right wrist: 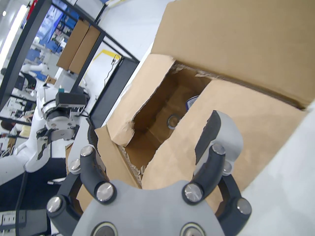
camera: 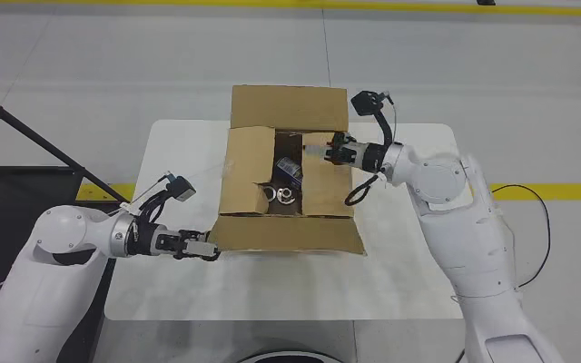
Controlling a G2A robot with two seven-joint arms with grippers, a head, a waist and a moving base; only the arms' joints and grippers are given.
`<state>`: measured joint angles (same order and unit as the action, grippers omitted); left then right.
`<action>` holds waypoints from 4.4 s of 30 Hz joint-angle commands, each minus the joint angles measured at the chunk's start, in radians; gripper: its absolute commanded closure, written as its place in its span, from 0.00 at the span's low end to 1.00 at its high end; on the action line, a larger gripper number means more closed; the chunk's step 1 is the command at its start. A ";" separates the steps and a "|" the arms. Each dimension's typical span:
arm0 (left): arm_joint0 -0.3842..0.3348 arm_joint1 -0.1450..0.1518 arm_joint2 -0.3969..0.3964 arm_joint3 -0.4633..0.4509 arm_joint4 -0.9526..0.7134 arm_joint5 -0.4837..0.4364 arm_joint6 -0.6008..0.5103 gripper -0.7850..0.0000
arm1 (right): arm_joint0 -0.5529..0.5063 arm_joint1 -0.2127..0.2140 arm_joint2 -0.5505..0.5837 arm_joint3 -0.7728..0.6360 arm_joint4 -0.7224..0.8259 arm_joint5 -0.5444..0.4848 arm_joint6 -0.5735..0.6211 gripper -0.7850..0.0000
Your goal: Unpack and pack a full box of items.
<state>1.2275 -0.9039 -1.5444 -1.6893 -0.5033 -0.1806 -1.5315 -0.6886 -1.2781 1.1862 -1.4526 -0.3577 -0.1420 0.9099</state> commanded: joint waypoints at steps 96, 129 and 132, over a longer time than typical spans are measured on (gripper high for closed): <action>-0.258 -0.047 0.314 0.055 0.290 0.076 0.674 0.00 | 0.211 -0.005 0.018 0.576 0.705 -0.214 0.455 0.00; -0.060 -0.048 -0.008 0.021 0.044 0.080 1.157 0.00 | 0.202 -0.018 -0.072 0.668 0.730 -0.203 0.397 0.00; -0.060 -0.048 -0.008 0.021 0.044 0.080 1.157 0.00 | 0.202 -0.018 -0.072 0.668 0.730 -0.203 0.397 0.00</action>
<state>1.1675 -0.9522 -1.5520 -1.6680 -0.4590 -0.1003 -0.3746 -0.4866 -1.2956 1.1145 -0.7845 0.3727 -0.3451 1.3070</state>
